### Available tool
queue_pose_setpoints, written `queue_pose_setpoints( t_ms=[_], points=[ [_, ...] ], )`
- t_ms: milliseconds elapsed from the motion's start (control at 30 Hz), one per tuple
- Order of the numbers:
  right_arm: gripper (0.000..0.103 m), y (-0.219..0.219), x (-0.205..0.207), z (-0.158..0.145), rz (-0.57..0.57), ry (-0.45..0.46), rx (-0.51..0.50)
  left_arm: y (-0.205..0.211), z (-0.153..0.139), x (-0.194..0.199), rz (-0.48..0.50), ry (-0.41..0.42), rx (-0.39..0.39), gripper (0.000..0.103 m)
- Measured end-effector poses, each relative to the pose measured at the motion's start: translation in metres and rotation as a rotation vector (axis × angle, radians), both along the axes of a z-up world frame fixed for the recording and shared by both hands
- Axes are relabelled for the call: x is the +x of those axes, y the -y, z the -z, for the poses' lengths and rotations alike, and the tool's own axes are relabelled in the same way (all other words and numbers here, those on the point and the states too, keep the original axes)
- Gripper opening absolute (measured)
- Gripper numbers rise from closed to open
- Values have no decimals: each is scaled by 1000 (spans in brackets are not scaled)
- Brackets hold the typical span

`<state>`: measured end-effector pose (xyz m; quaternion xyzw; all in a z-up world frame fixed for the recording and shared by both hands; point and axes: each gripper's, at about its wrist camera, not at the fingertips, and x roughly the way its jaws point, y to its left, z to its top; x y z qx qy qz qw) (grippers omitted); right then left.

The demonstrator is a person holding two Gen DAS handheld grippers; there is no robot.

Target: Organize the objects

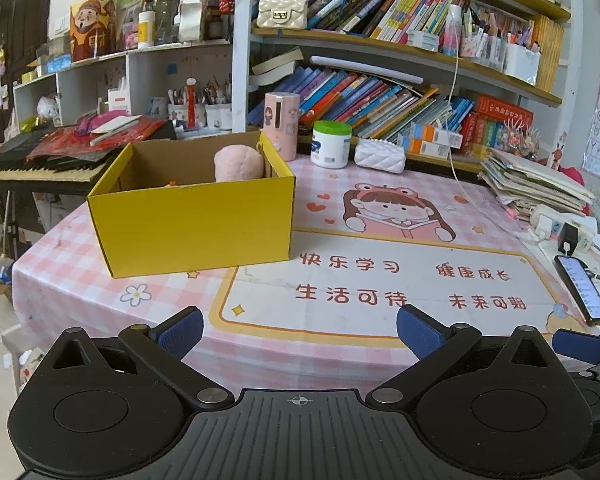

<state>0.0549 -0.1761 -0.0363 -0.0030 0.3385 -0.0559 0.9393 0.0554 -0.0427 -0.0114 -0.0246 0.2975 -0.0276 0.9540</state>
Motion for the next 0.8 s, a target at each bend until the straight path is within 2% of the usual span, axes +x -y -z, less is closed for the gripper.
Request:
queue_pose_setpoints(
  t_ms=[800],
  points=[
    [103, -2, -3, -5, -16, 11, -11, 1, 0, -2, 2, -5, -10, 103]
  ],
)
